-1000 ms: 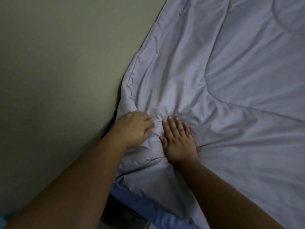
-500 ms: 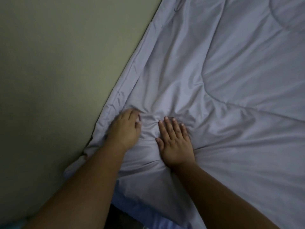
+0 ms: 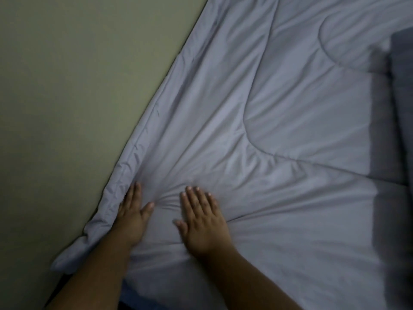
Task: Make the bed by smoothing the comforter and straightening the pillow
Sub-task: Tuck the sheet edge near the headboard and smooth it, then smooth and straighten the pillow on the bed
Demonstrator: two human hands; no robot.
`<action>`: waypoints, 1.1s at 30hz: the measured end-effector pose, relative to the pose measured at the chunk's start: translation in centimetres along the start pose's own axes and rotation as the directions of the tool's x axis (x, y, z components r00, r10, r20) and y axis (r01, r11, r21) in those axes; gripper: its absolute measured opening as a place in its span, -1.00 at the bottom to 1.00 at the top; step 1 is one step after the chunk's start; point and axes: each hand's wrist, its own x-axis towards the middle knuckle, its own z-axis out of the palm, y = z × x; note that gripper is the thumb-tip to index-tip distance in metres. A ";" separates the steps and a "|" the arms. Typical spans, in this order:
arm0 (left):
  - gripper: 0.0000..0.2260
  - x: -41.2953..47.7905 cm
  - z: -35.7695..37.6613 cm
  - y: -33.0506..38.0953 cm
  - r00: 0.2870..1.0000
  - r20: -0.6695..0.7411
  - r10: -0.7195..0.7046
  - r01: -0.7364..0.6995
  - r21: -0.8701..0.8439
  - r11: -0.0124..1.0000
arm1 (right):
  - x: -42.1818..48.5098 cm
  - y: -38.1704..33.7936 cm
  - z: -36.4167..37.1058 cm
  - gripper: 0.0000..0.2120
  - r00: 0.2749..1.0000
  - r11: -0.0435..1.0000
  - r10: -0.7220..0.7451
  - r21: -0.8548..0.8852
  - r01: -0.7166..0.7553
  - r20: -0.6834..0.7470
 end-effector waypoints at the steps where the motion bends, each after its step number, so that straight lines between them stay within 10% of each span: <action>1: -0.37 -0.4 -0.1 -0.4 1.000 0.012 -0.022 0.023 -0.024 0.999 | -0.7 -0.3 0.0 -0.43 0.999 0.999 -0.034 0.020 0.034 0.012; 9: -0.42 -2.3 -2.4 2.0 0.984 0.070 -0.162 0.163 -0.007 0.987 | -4.8 -1.5 -2.5 -0.46 0.971 0.959 -0.237 0.167 0.228 0.033; 33: -0.44 -12.7 -0.6 65.5 0.883 -0.145 0.447 -0.455 -0.024 0.890 | -9.1 48.5 -37.6 -0.43 0.883 0.873 0.465 -0.136 -0.469 -0.059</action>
